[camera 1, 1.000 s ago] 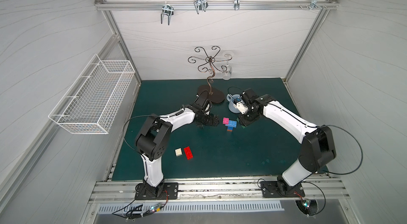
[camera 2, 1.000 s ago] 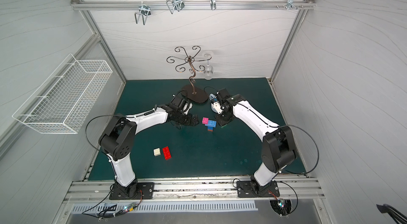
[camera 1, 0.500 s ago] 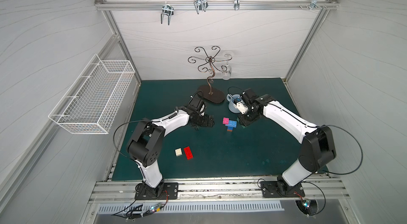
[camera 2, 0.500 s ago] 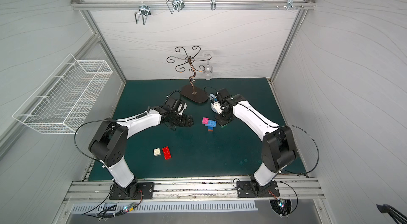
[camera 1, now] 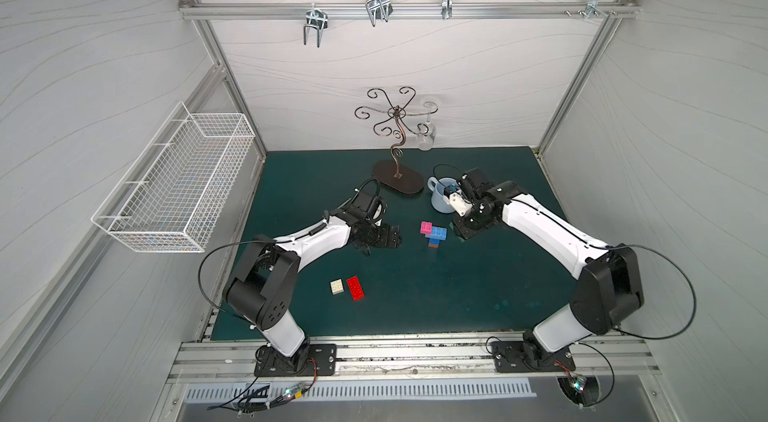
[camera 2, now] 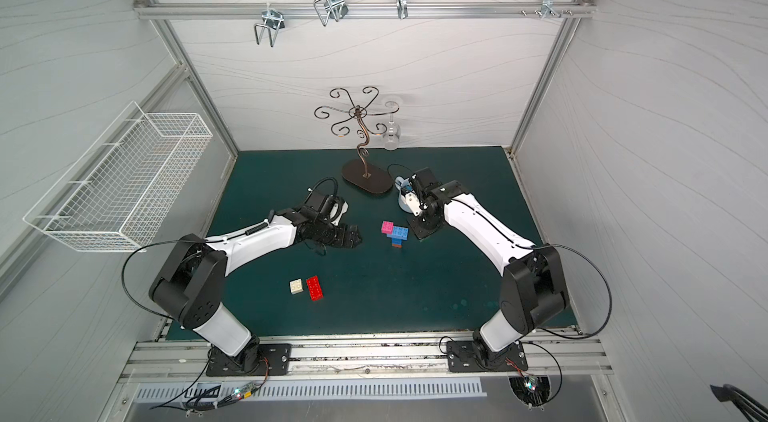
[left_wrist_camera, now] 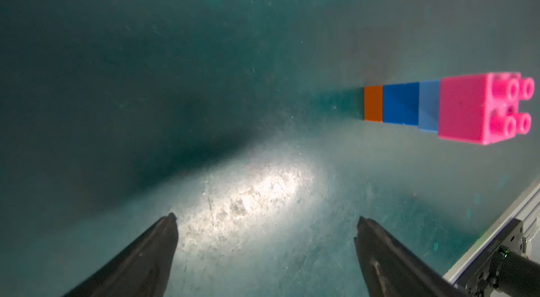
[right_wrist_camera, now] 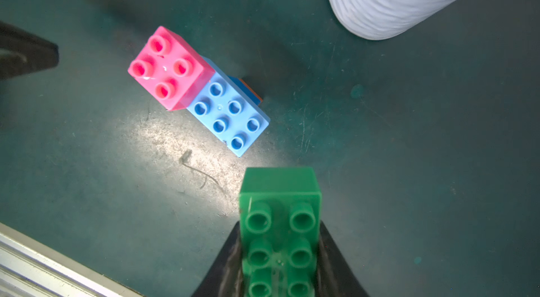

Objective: Assemble a spoon with lego
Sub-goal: Adjust the lego brick at the center of the board.

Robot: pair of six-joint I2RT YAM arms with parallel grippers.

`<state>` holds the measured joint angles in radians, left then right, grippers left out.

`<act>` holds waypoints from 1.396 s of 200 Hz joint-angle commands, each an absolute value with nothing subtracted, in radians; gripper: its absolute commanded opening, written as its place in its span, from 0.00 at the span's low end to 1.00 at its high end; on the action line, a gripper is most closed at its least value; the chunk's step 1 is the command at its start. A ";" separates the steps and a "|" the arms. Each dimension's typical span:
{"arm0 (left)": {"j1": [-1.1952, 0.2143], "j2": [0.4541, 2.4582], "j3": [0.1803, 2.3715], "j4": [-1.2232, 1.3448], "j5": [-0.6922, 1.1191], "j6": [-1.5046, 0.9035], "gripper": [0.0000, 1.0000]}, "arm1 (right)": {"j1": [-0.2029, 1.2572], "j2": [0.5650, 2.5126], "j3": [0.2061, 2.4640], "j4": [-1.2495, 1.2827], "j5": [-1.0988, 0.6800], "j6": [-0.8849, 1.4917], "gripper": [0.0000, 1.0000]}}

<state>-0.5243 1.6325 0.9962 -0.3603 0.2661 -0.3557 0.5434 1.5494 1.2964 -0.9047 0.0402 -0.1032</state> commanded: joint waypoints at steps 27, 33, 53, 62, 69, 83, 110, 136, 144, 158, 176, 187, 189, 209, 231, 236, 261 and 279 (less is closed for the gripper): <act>-0.568 1.612 0.998 -0.309 0.268 -0.363 1.00 | 0.534 1.512 1.310 -0.930 0.048 -0.120 0.23; -0.572 1.612 0.997 -0.309 0.267 -0.366 1.00 | 0.533 1.515 1.313 -0.930 0.048 -0.122 0.23; -0.598 1.608 0.998 -0.304 0.258 -0.367 1.00 | 0.531 1.528 1.322 -0.930 0.038 -0.123 0.23; -0.607 1.607 0.997 -0.301 0.252 -0.364 1.00 | 0.529 1.533 1.325 -0.930 0.032 -0.123 0.23; -0.612 1.606 0.998 -0.299 0.249 -0.364 1.00 | 0.530 1.534 1.324 -0.928 0.030 -0.123 0.23; -0.614 1.603 0.997 -0.299 0.244 -0.362 1.00 | 0.529 1.535 1.322 -0.923 0.028 -0.123 0.23; -0.615 1.587 0.993 -0.299 0.239 -0.363 1.00 | 0.529 1.533 1.317 -0.919 0.023 -0.123 0.23; -0.616 1.583 0.991 -0.299 0.242 -0.357 1.00 | 0.530 1.532 1.317 -0.917 0.023 -0.124 0.23; -0.617 1.584 0.991 -0.300 0.242 -0.357 1.00 | 0.530 1.533 1.317 -0.917 0.023 -0.125 0.23; -0.616 1.586 0.991 -0.300 0.242 -0.356 1.00 | 0.529 1.538 1.319 -0.917 0.020 -0.129 0.23; -0.617 1.587 0.995 -0.299 0.248 -0.355 1.00 | 0.529 1.545 1.318 -0.918 0.023 -0.130 0.23; -0.616 1.587 0.996 -0.298 0.254 -0.354 1.00 | 0.529 1.549 1.316 -0.916 0.023 -0.131 0.23; -0.616 1.588 0.998 -0.297 0.256 -0.356 1.00 | 0.529 1.549 1.316 -0.916 0.023 -0.130 0.23; -0.618 1.598 1.000 -0.287 0.265 -0.357 1.00 | 0.529 1.550 1.318 -0.915 0.029 -0.129 0.23; -0.626 1.623 1.011 -0.279 0.273 -0.351 1.00 | 0.529 1.546 1.312 -0.906 0.027 -0.127 0.23; -0.629 1.628 1.016 -0.281 0.274 -0.350 1.00 | 0.529 1.548 1.311 -0.905 0.026 -0.127 0.23; -0.636 1.655 1.029 -0.269 0.283 -0.344 1.00 | 0.529 1.555 1.319 -0.913 0.024 -0.128 0.23; -0.639 1.679 1.043 -0.267 0.304 -0.339 1.00 | 0.528 1.557 1.320 -0.911 0.025 -0.128 0.23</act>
